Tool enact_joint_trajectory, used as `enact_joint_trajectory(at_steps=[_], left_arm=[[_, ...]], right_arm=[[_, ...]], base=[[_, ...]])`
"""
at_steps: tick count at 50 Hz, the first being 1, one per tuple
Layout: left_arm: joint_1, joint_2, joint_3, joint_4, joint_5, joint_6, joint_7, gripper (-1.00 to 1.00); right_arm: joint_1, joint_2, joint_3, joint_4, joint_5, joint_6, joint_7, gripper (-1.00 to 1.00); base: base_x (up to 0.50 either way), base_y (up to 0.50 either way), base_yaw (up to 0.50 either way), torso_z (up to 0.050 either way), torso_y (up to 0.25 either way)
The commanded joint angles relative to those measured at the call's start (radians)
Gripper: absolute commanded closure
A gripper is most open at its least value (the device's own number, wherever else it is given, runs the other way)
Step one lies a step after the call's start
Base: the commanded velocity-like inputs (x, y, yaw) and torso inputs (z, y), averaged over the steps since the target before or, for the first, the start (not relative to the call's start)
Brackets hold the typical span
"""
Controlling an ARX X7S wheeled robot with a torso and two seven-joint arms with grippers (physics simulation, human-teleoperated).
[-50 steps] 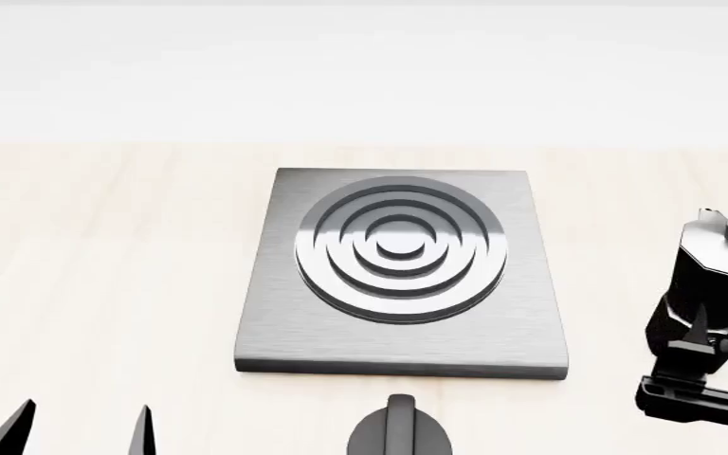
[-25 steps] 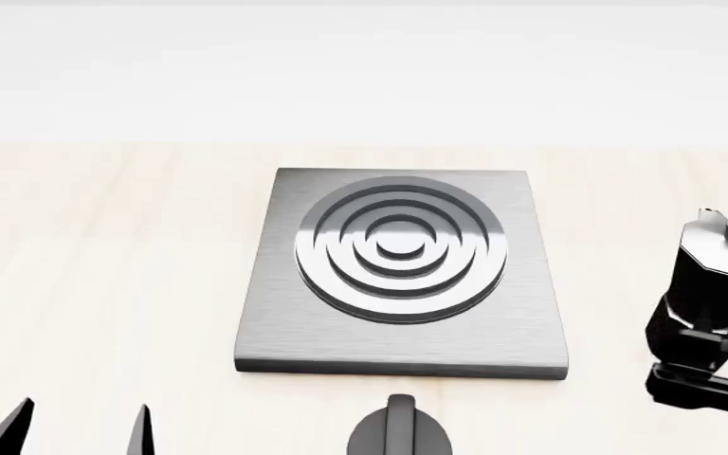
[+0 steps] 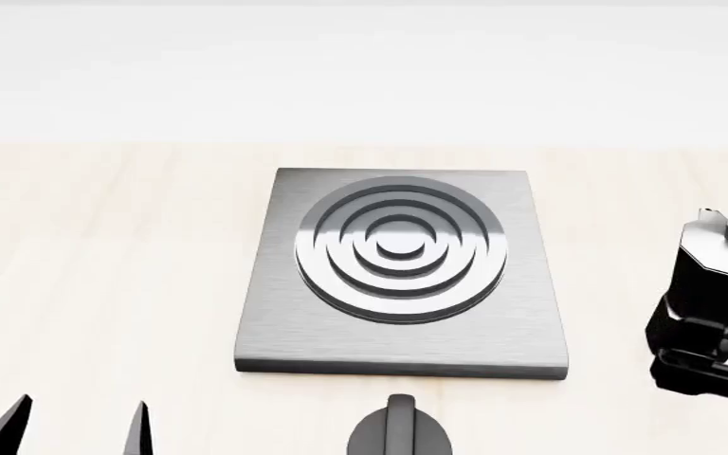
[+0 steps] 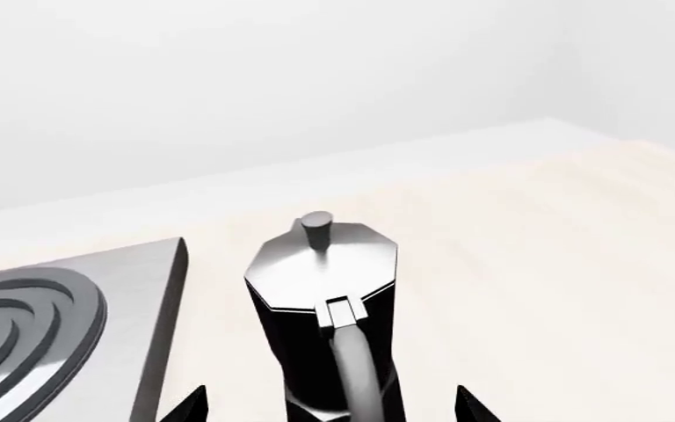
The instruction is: Put the moka pot on the stove.
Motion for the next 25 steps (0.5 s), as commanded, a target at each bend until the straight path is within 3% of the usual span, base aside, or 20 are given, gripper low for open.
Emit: enact_joint_trajectory(at_steps=[1, 25], left_arm=[[-0.002, -0.004, 0.003, 0.004, -0.003, -0.002, -0.002, -1.00], [-0.004, -0.012, 0.006, 0.011, -0.008, -0.007, -0.007, -1.00]], right_arm=[[0.041, -0.009, -0.011, 0.077, -0.013, -0.029, -0.026, -1.00], [0.057, -0.014, 0.001, 0.184, -0.008, -0.083, -0.075, -1.00]], base=[[0.00, 0.00, 0.00, 0.000, 0.000], [0.00, 0.00, 0.00, 0.000, 0.000]])
